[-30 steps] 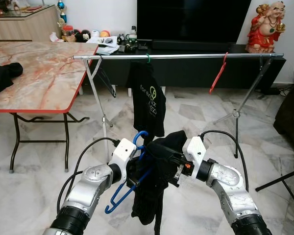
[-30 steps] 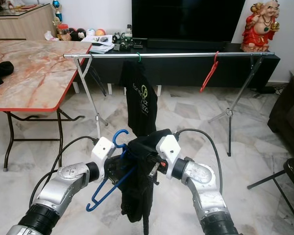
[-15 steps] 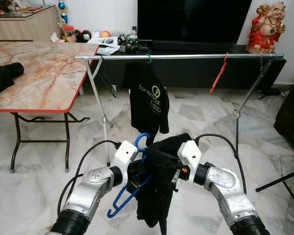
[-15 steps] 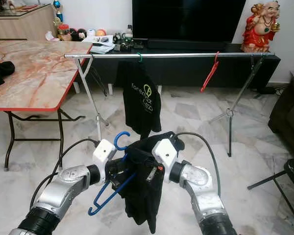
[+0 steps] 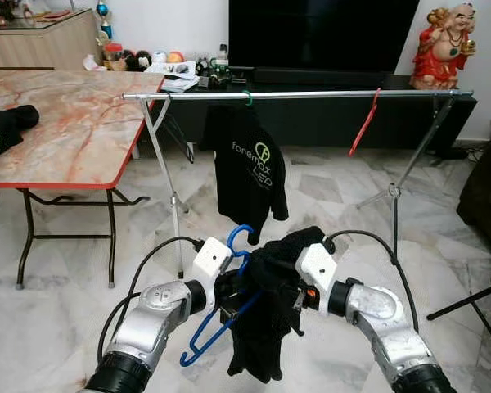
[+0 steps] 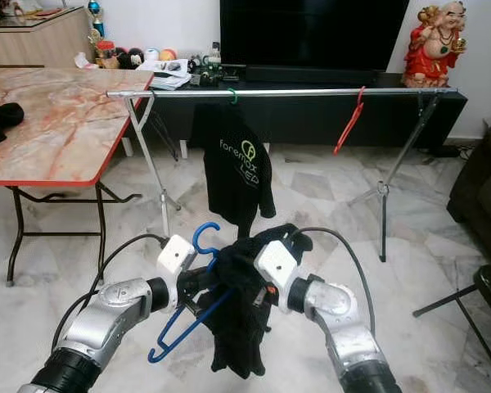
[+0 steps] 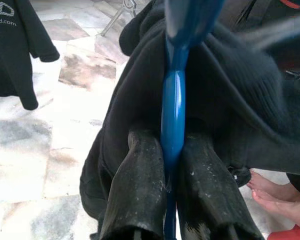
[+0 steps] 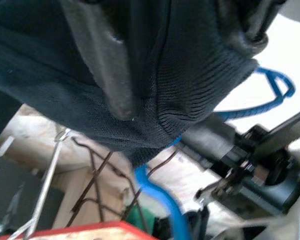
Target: Hang hanger
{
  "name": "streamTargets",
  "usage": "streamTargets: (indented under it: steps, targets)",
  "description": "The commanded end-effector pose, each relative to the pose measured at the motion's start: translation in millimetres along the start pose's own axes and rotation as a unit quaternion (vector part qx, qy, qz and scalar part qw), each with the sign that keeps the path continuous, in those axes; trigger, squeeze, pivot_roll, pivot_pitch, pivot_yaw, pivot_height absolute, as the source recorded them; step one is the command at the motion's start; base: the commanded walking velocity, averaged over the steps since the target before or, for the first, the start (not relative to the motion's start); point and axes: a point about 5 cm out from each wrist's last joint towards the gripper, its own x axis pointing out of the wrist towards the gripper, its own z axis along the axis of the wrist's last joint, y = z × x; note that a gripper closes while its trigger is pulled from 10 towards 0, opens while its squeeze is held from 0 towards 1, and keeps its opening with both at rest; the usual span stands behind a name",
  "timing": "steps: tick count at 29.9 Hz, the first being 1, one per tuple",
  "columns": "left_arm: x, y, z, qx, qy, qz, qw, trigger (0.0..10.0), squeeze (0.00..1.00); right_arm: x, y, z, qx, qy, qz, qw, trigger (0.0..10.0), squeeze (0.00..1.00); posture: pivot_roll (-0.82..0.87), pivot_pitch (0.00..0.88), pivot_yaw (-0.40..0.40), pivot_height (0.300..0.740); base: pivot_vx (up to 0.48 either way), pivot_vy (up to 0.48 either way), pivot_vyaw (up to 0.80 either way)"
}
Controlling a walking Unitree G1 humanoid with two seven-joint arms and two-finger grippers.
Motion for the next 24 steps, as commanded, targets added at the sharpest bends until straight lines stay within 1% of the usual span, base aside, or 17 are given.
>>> streamTargets:
  steps: [1, 4, 5, 7, 9, 12, 13, 14, 15, 16, 19, 21, 22, 24]
  targets:
    - [0.1, 1.2, 14.0, 0.01, -0.026, 0.005, 1.0, 10.0, 0.0, 0.5, 11.1, -7.4, -0.012, 0.032, 0.041, 0.999, 10.0, 1.0, 0.11, 0.0, -0.029, 0.74, 0.0, 0.0, 0.0]
    - [0.7, 1.1, 13.9, 0.01, -0.026, 0.006, 1.0, 10.0, 0.0, -1.8, 12.7, -15.8, -0.019, 0.061, 0.04, 0.997, 10.0, 1.0, 0.11, 0.0, -0.029, 0.74, 0.0, 0.0, 0.0]
    - [0.7, 1.1, 13.9, 0.01, -0.026, 0.006, 1.0, 10.0, 0.0, -1.8, 12.7, -15.8, -0.019, 0.061, 0.04, 0.997, 10.0, 1.0, 0.11, 0.0, -0.029, 0.74, 0.0, 0.0, 0.0]
    - [1.3, 0.5, 13.2, 0.011, -0.024, 0.006, 1.0, 10.0, 0.0, -3.7, 12.6, -22.9, -0.024, 0.087, 0.036, 0.995, 10.0, 1.0, 0.11, 0.0, -0.03, 0.74, 0.0, 0.0, 0.0]
    - [1.7, -0.1, 12.6, 0.011, -0.024, 0.006, 1.0, 10.0, 0.0, -4.7, 11.8, -24.4, -0.032, 0.087, 0.023, 0.995, 10.0, 1.0, 0.11, 0.0, -0.031, 0.74, 0.0, 0.0, 0.0]
    - [1.6, 0.0, 12.7, 0.011, -0.024, 0.006, 1.0, 10.0, 0.0, -3.7, 0.5, -17.3, -0.033, 0.064, -0.033, 0.997, 10.0, 1.0, 0.11, 0.0, -0.03, 0.74, 0.0, 0.0, 0.0]
    - [1.5, 0.0, 12.5, 0.011, -0.023, 0.006, 1.0, 10.0, 0.0, -3.6, -9.7, -7.3, -0.025, 0.033, -0.075, 0.996, 10.0, 1.0, 0.11, 0.0, -0.03, 0.74, 0.0, 0.0, 0.0]
    - [1.4, 0.0, 12.4, 0.011, -0.023, 0.006, 1.0, 10.0, 0.0, -3.6, -13.0, -3.4, -0.017, 0.021, -0.088, 0.996, 10.0, 1.0, 0.11, 0.0, -0.03, 0.74, 0.0, 0.0, 0.0]
    - [1.4, 0.0, 12.4, 0.011, -0.023, 0.006, 1.0, 10.0, 0.0, -3.6, -13.0, -3.4, -0.017, 0.021, -0.088, 0.996, 10.0, 1.0, 0.11, 0.0, -0.03, 0.74, 0.0, 0.0, 0.0]
    - [1.4, -0.1, 12.3, 0.01, -0.023, 0.005, 1.0, 10.0, 0.0, -3.5, -13.6, 0.7, -0.019, 0.008, -0.088, 0.996, 10.0, 1.0, 0.11, 0.0, -0.03, 0.74, 0.0, 0.0, 0.0]
    - [1.3, -0.2, 11.6, 0.01, -0.021, 0.004, 1.0, 10.0, 0.0, -1.8, -13.3, 22.8, -0.007, -0.063, -0.078, 0.995, 10.0, 1.0, 0.11, 0.0, -0.03, 0.74, 0.0, 0.0, 0.0]
    - [1.3, -0.4, 11.4, 0.01, -0.021, 0.003, 1.0, 10.0, 0.0, -1.8, -12.7, 26.3, -0.007, -0.074, -0.076, 0.994, 10.0, 1.0, 0.11, 0.0, -0.03, 0.74, 0.0, 0.0, 0.0]
    - [1.5, -1.1, 11.3, 0.01, -0.021, 0.002, 1.0, 10.0, 0.0, -2.1, -13.8, 31.0, -0.003, -0.09, -0.079, 0.993, 10.0, 1.0, 0.11, 0.0, -0.03, 0.74, 0.0, 0.0, 0.0]
    - [1.7, -1.7, 11.0, 0.009, -0.021, 0.001, 1.0, 10.0, 0.0, -2.1, -14.1, 34.4, 0.003, -0.102, -0.079, 0.992, 10.0, 1.0, 0.11, 0.0, -0.03, 0.74, 0.0, 0.0, 0.0]
